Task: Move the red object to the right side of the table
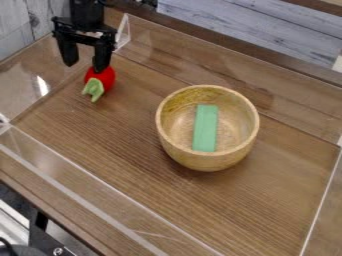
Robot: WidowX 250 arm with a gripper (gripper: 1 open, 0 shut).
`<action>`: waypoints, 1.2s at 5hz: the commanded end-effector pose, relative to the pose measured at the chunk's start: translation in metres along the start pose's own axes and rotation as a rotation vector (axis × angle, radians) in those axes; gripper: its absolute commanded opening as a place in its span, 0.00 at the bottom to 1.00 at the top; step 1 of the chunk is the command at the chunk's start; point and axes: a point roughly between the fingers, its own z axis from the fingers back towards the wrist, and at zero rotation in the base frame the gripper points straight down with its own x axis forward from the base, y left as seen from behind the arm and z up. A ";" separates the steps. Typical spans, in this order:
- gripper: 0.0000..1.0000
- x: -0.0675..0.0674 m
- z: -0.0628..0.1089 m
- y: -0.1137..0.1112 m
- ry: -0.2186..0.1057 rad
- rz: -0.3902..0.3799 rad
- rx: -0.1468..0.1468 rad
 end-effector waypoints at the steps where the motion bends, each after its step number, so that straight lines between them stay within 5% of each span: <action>1: 1.00 0.013 0.019 0.002 -0.055 0.000 0.015; 4: 1.00 0.007 0.009 -0.016 -0.032 0.117 -0.026; 6: 1.00 0.018 0.003 -0.006 -0.021 0.095 -0.024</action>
